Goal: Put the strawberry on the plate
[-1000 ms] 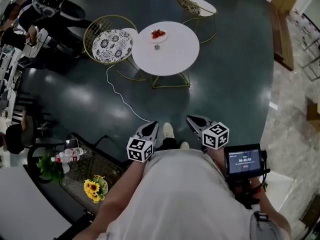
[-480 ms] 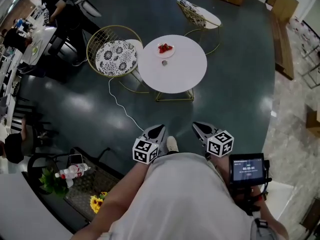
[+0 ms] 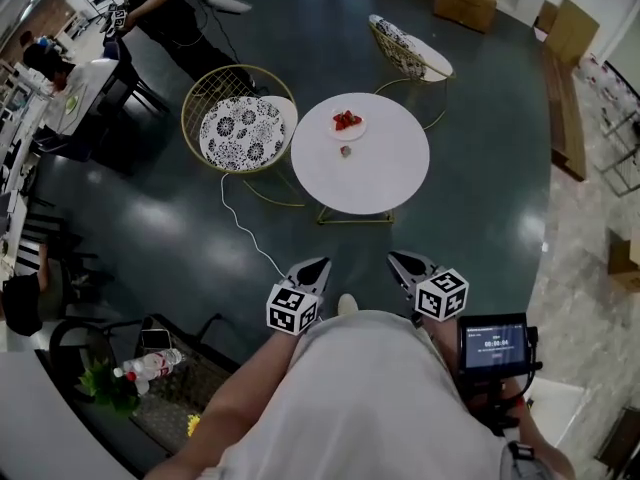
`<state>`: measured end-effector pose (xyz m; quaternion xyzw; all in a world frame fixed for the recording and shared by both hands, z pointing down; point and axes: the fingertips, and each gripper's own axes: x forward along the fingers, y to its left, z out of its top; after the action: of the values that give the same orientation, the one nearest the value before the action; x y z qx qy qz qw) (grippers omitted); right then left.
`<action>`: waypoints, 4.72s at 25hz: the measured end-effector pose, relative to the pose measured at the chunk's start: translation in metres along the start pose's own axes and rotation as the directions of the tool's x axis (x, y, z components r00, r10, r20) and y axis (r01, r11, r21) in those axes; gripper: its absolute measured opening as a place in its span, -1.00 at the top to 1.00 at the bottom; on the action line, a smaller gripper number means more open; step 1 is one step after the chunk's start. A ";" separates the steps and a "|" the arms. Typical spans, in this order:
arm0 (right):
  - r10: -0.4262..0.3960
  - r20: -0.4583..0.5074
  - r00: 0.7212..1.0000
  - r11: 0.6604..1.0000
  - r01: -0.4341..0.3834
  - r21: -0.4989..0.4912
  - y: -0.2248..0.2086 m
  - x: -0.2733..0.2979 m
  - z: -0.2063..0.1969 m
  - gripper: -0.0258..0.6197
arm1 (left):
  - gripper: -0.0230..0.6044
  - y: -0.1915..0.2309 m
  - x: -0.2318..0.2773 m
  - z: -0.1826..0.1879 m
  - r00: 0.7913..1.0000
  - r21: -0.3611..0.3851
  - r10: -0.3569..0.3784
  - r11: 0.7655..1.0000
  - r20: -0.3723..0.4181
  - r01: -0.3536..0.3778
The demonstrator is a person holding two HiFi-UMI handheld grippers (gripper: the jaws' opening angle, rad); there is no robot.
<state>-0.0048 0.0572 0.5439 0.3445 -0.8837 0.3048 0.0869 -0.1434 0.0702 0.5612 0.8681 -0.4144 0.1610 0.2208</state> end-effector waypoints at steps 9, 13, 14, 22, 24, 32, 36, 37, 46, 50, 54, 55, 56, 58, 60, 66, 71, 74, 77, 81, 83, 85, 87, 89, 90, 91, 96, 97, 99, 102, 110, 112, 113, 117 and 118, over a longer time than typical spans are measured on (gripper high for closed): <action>-0.002 -0.002 1.000 1.000 0.002 -0.012 0.005 0.031 0.012 0.90 | 0.90 0.034 -0.003 0.006 1.000 -0.014 0.010 1.000 0.010 -0.010; -0.007 -0.003 1.000 1.000 0.007 -0.003 0.002 0.037 0.013 0.90 | 0.90 0.038 -0.005 0.004 1.000 -0.013 0.011 1.000 0.005 -0.011; -0.008 -0.004 1.000 1.000 0.008 -0.001 0.001 0.039 0.013 0.90 | 0.90 0.040 -0.005 0.003 1.000 -0.015 0.015 1.000 0.004 -0.015; 0.027 -0.017 0.999 1.000 -0.028 -0.009 -0.005 0.070 0.024 0.90 | 0.90 0.067 -0.004 0.011 0.998 -0.030 0.058 0.998 0.007 -0.057; 0.036 -0.025 0.999 0.999 -0.036 -0.017 -0.009 0.079 0.031 0.90 | 0.90 0.073 0.000 0.015 0.998 -0.034 0.065 0.997 0.009 -0.064; 0.047 -0.041 0.998 0.999 -0.048 -0.026 -0.033 0.104 0.053 0.90 | 0.90 0.094 0.026 0.027 0.998 -0.056 0.063 0.997 0.010 -0.062; 0.041 -0.043 0.998 0.999 -0.042 -0.017 -0.050 0.116 0.067 0.90 | 0.90 0.103 0.046 0.040 0.999 -0.044 0.046 0.998 -0.001 -0.046; 0.043 -0.043 0.998 0.999 -0.043 -0.014 -0.058 0.120 0.072 0.90 | 0.90 0.106 0.055 0.045 0.999 -0.041 0.044 0.998 -0.007 -0.044; 0.028 -0.057 0.998 0.999 -0.026 0.025 -0.115 0.144 0.096 0.90 | 0.90 0.126 0.129 0.071 0.998 -0.023 -0.002 1.000 -0.062 0.001; 0.015 -0.064 0.998 0.999 -0.013 0.037 -0.138 0.149 0.105 0.90 | 0.90 0.135 0.159 0.083 0.997 -0.008 -0.017 1.000 -0.080 0.017; 0.018 -0.072 0.997 0.999 -0.014 0.050 -0.160 0.155 0.111 0.90 | 0.90 0.143 0.190 0.087 0.993 -0.007 -0.014 1.000 -0.116 0.013; 0.019 -0.076 0.997 0.998 -0.015 0.058 -0.165 0.156 0.111 0.90 | 0.90 0.144 0.196 0.086 0.992 -0.007 -0.010 1.000 -0.129 0.009; 0.021 -0.080 0.997 0.998 -0.015 0.065 -0.169 0.158 0.111 0.90 | 0.90 0.146 0.203 0.086 0.990 -0.005 -0.006 1.000 -0.142 0.005; 0.025 -0.088 0.996 0.997 -0.018 0.073 -0.177 0.160 0.113 0.90 | 0.90 0.149 0.214 0.088 0.987 -0.002 -0.002 1.000 -0.160 0.001; 0.032 -0.095 0.995 0.997 -0.025 0.079 -0.184 0.163 0.114 0.90 | 0.90 0.151 0.224 0.090 0.985 0.002 0.000 1.000 -0.175 0.000; 0.069 -0.127 0.989 0.994 -0.057 0.097 -0.213 0.176 0.120 0.90 | 0.90 0.167 0.259 0.084 0.972 -0.009 0.035 0.999 -0.232 -0.038; 0.103 -0.165 0.981 0.991 -0.086 0.107 -0.239 0.191 0.121 0.90 | 0.90 0.181 0.289 0.078 0.962 -0.032 0.061 0.997 -0.268 -0.072; 0.118 -0.183 0.976 0.990 -0.101 0.098 -0.241 0.193 0.122 0.90 | 0.90 0.181 0.293 0.075 0.959 -0.049 0.064 0.996 -0.277 -0.080; 0.129 -0.196 0.972 0.989 -0.112 0.096 -0.245 0.196 0.125 0.90 | 0.90 0.181 0.299 0.070 0.953 -0.062 0.061 0.995 -0.297 -0.083; 0.136 -0.205 0.969 0.989 -0.120 0.089 -0.245 0.198 0.128 0.90 | 0.90 0.184 0.302 0.064 0.945 -0.056 0.075 0.994 -0.320 -0.098; 0.136 -0.210 0.968 0.989 -0.119 0.089 -0.247 0.199 0.129 0.90 | 0.90 0.189 0.304 0.062 0.939 -0.049 0.088 0.993 -0.332 -0.110; 0.134 -0.214 0.967 0.989 -0.117 0.092 -0.252 0.200 0.130 0.90 | 0.90 0.193 0.309 0.061 0.934 -0.046 0.096 0.992 -0.344 -0.118; 0.132 -0.218 0.967 0.989 -0.112 0.098 -0.256 0.200 0.131 0.90 | 0.90 0.196 0.315 0.060 0.928 -0.042 0.100 0.991 -0.358 -0.124; 0.128 -0.221 0.967 0.989 -0.107 0.106 -0.258 0.197 0.129 0.90 | 0.89 0.198 0.320 0.060 0.924 -0.033 0.107 0.991 -0.368 -0.128; 0.126 -0.223 0.967 0.989 -0.104 0.110 -0.258 0.195 0.127 0.90 | 0.89 0.199 0.322 0.060 0.922 -0.030 0.109 0.991 -0.371 -0.129; 0.125 -0.226 0.966 0.988 -0.101 0.114 -0.258 0.194 0.125 0.90 | 0.89 0.200 0.324 0.060 0.920 -0.029 0.110 0.991 -0.375 -0.131; 0.121 -0.240 0.963 0.988 -0.093 0.124 -0.266 0.193 0.120 0.90 | 0.80 0.211 0.338 0.058 0.906 -0.010 0.141 0.987 -0.398 -0.158; 0.120 -0.241 0.963 0.988 -0.092 0.127 -0.266 0.192 0.119 0.90 | 0.69 0.212 0.339 0.057 0.902 -0.002 0.151 0.986 -0.404 -0.165; 0.123 -0.245 0.962 0.986 -0.091 0.137 -0.276 0.199 0.118 0.90 | 0.68 0.222 0.348 0.054 0.890 0.019 0.171 0.984 -0.422 -0.180; 0.130 -0.252 0.959 0.984 -0.093 0.152 -0.291 0.209 0.119 0.90 | 0.64 0.235 0.362 0.045 0.865 0.049 0.190 0.981 -0.465 -0.189; 0.117 -0.253 0.961 0.982 -0.074 0.173 -0.302 0.209 0.117 0.90 | 0.64 0.241 0.371 0.033 0.808 0.110 0.221 0.975 -0.546 -0.192; 0.116 -0.253 0.961 0.982 -0.072 0.177 -0.302 0.209 0.117 0.90 | 0.64 0.243 0.371 0.033 0.807 0.093 0.222 0.974 -0.547 -0.205; 0.116 -0.253 0.961 0.981 -0.071 0.178 -0.301 0.209 0.116 0.90 | 0.64 0.243 0.370 0.034 0.807 0.086 0.222 0.974 -0.547 -0.209; 0.118 -0.250 0.961 0.981 -0.075 0.177 -0.301 0.210 0.117 0.90 | 0.64 0.244 0.368 0.035 0.810 0.083 0.220 0.974 -0.543 -0.209; 0.117 -0.247 0.962 0.981 -0.074 0.177 -0.301 0.211 0.118 0.90 | 0.64 0.244 0.368 0.037 0.814 0.086 0.222 0.974 -0.536 -0.209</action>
<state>0.0439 -0.3042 0.6708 0.2649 -0.8522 0.4231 0.1566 -0.1102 -0.3240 0.7610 0.7369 -0.4285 0.4286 0.2994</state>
